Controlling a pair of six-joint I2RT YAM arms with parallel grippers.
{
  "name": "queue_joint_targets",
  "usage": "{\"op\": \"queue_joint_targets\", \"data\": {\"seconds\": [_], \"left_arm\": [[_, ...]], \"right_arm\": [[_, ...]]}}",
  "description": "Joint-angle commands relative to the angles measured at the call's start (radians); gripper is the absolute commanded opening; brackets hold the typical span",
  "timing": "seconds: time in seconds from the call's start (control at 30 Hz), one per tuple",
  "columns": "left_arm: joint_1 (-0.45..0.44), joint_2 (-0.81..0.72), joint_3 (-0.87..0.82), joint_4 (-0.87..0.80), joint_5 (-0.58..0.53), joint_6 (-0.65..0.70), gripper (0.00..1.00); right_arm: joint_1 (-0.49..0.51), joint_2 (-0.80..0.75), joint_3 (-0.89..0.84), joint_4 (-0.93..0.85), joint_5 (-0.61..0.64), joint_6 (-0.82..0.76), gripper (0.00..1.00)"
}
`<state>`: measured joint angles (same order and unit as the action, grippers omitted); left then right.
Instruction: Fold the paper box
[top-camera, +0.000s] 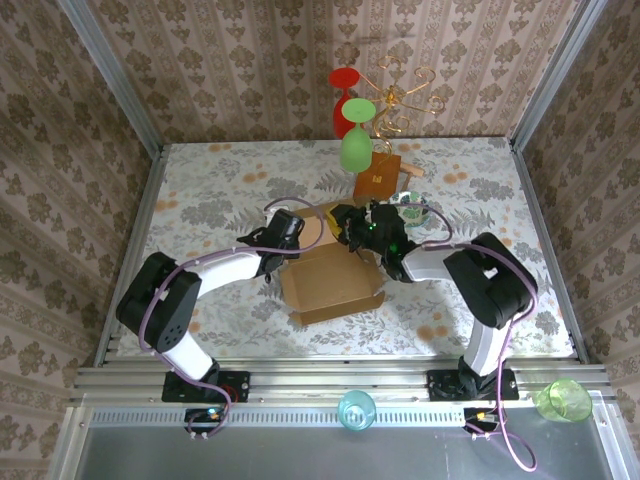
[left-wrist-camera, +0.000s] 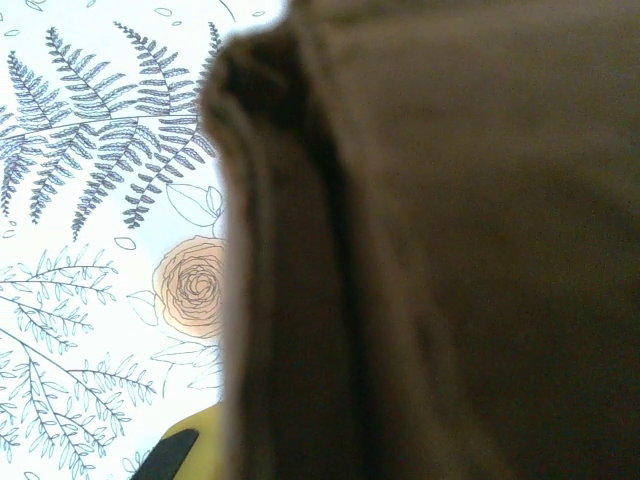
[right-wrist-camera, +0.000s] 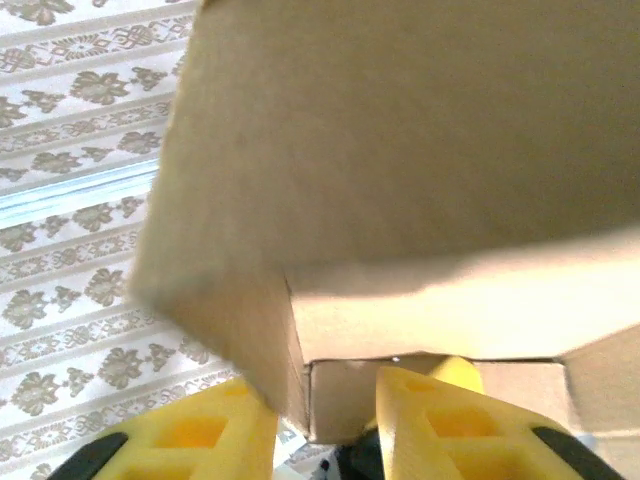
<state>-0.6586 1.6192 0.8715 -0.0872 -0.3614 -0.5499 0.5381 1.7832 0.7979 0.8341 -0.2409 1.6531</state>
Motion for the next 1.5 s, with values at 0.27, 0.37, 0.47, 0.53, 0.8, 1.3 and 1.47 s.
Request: {"op": "queue_joint_targets", "data": {"seconds": [0.27, 0.37, 0.47, 0.53, 0.8, 1.3, 1.47], "left_arm": [[0.058, -0.089, -0.01, -0.114, -0.018, 0.181, 0.0], [0.066, -0.102, -0.009, -0.113, -0.006, 0.215, 0.0], [0.072, -0.104, -0.007, -0.114, -0.002, 0.226, 0.0], [0.075, -0.103, -0.006, -0.113, 0.001, 0.227, 0.0], [0.077, -0.104, -0.008, -0.109, 0.022, 0.222, 0.0], [0.141, -0.098, 0.048, -0.182, 0.142, 0.198, 0.0], [0.149, -0.066, 0.095, -0.232, 0.16, 0.197, 0.0]], "right_arm": [[-0.113, -0.363, -0.044, -0.385, 0.107, -0.142, 0.54], [-0.157, -0.382, -0.002, -0.49, 0.084, -0.196, 0.51], [-0.171, -0.354, 0.043, -0.526, 0.064, -0.227, 0.49], [-0.168, -0.318, 0.081, -0.551, 0.05, -0.237, 0.48], [-0.135, -0.167, 0.167, -0.527, 0.011, -0.232, 0.47], [-0.095, -0.283, -0.106, -0.523, 0.074, -0.257, 0.48], [-0.049, -0.208, -0.101, -0.499, 0.083, -0.284, 0.5]]}}
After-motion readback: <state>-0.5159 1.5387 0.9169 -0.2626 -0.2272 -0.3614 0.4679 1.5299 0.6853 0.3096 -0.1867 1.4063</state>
